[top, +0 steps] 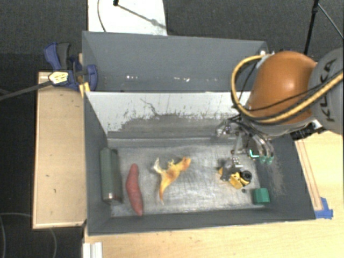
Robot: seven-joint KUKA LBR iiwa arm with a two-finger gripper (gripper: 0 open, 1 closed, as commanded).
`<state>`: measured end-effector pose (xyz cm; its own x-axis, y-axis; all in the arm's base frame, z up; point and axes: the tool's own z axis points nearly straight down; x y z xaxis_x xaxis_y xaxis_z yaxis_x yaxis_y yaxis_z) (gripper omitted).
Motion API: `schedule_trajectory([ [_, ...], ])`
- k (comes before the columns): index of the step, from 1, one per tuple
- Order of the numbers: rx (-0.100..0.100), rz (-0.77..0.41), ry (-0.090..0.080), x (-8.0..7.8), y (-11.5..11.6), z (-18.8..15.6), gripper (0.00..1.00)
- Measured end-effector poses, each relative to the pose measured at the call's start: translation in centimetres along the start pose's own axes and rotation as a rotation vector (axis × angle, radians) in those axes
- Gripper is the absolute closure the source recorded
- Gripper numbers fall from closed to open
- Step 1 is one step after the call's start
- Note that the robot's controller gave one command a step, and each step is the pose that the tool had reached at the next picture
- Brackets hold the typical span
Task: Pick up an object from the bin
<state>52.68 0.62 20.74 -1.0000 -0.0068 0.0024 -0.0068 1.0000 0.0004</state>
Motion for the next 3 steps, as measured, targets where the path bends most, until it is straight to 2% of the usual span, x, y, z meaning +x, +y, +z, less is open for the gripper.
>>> schedule_trajectory([
  [1,0.000,0.000,-0.006,-0.1,0.0,-0.2,0.00],
  [2,0.000,0.044,-0.014,-0.9,2.5,4.4,0.00],
  [3,-0.001,-0.002,-0.010,-2.1,2.1,11.3,0.00],
])
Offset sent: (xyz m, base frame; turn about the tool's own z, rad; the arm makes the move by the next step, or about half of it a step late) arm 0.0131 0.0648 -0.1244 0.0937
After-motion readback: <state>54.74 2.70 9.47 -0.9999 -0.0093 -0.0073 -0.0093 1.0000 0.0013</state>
